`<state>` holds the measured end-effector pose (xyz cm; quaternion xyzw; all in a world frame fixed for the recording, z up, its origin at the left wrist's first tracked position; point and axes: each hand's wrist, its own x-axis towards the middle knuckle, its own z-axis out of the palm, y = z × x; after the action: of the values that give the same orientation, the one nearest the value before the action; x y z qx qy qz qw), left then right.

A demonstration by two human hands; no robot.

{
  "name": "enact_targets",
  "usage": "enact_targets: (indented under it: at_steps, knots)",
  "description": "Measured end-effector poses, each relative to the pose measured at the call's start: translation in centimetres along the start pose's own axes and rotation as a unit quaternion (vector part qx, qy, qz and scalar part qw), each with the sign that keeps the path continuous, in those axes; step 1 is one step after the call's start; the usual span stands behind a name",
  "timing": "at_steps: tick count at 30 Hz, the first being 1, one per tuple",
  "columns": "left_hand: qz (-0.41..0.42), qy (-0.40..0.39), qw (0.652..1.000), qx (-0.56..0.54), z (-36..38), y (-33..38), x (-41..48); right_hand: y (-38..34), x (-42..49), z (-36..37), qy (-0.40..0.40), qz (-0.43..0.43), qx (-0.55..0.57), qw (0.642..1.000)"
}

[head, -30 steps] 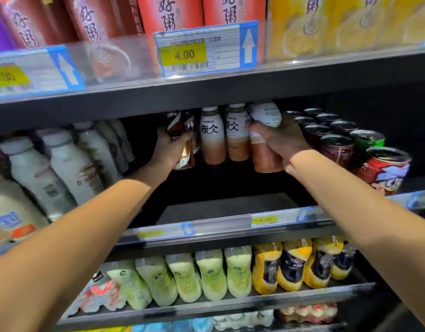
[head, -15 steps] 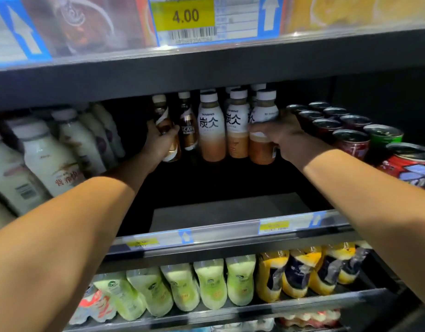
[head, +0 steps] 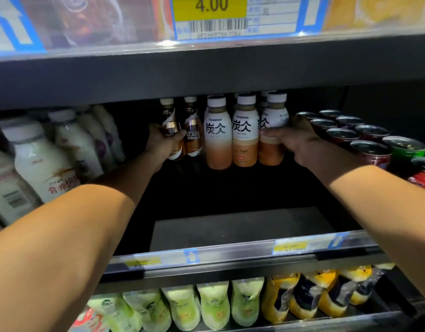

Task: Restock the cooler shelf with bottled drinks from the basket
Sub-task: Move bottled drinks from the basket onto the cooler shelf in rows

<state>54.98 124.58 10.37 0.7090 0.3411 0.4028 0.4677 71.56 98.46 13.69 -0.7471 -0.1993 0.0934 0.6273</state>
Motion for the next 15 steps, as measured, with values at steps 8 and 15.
enact_targets:
  at_steps: [8,15]
  knots:
    - [0.0,0.0,1.0,0.009,-0.47,0.13,0.19,0.27,-0.09,-0.37,-0.037,-0.005,0.018,0.999]
    - [-0.037,-0.006,0.999,-0.04,-0.29,0.34,-0.23,0.09,-0.4,-0.22,0.003,-0.002,-0.028,1.0]
